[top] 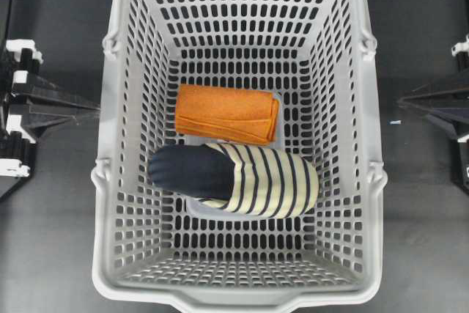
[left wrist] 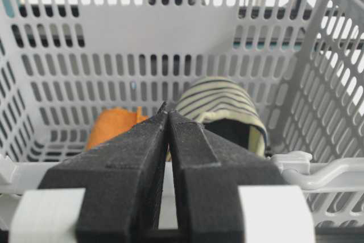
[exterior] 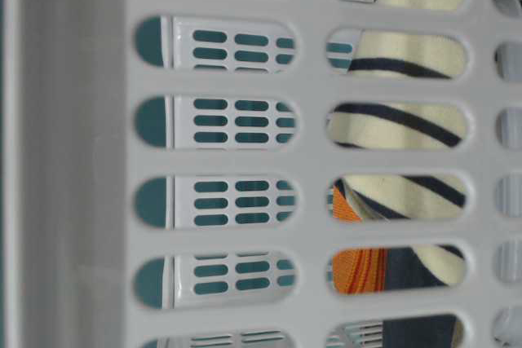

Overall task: Pick up the slipper from the shopping basket with the left arm.
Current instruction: 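Move the left gripper over the basket toward the striped slipper, then lower the open left gripper onto the slipper's striped heel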

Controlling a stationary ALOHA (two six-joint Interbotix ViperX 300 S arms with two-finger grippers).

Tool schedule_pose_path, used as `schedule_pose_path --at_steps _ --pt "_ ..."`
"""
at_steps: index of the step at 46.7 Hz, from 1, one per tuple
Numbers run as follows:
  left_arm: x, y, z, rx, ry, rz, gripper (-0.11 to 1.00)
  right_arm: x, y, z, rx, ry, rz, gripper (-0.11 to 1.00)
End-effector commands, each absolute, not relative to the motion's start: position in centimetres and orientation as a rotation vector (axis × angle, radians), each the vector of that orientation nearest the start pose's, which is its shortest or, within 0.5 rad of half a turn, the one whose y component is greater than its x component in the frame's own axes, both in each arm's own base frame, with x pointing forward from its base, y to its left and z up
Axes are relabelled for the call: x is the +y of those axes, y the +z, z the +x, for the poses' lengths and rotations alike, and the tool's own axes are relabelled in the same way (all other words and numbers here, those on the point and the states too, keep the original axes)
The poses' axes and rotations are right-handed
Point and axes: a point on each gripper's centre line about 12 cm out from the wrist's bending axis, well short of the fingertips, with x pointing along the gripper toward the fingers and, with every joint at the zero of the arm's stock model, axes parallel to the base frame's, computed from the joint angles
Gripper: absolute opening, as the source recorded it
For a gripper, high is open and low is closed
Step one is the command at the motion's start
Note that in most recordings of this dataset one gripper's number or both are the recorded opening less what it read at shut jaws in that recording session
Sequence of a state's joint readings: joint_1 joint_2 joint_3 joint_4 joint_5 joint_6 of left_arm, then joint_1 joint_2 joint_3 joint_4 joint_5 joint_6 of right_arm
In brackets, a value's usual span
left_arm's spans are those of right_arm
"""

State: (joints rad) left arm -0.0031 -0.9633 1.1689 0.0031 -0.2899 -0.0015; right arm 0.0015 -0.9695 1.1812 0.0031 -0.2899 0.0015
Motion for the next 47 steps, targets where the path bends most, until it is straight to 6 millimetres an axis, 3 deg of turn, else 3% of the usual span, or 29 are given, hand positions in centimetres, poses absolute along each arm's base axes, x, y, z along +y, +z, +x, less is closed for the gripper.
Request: schedule_pose_path --at_steps 1,5,16,28,31,36,41,47 --pt "-0.5 31.6 20.4 -0.088 -0.029 0.037 0.06 0.1 29.9 19.9 -0.098 0.004 0.017 0.0" --pt "-0.6 32.8 20.8 -0.037 -0.031 0.036 0.0 0.1 30.1 19.7 -0.1 0.006 0.035 0.0" --pt "-1.1 36.4 23.6 0.16 -0.047 0.045 0.0 0.5 29.7 19.6 -0.06 0.024 0.077 0.0" --pt "-1.6 38.0 28.3 0.353 -0.049 0.038 0.0 0.5 29.4 19.3 0.025 0.023 0.078 0.02" --pt "-1.8 37.8 29.6 0.41 -0.052 0.033 0.0 0.5 29.6 19.1 0.033 0.023 0.078 0.12" --pt "-2.0 36.8 31.9 0.51 -0.048 0.026 0.01 0.4 29.9 18.6 0.042 0.022 0.078 0.45" --pt "-2.4 36.2 33.9 0.586 -0.052 0.029 0.21 0.5 29.9 18.3 0.064 0.022 0.077 0.72" --pt "-2.8 34.9 36.8 0.667 -0.058 0.042 0.6 0.4 29.8 18.1 0.082 0.019 0.077 0.75"
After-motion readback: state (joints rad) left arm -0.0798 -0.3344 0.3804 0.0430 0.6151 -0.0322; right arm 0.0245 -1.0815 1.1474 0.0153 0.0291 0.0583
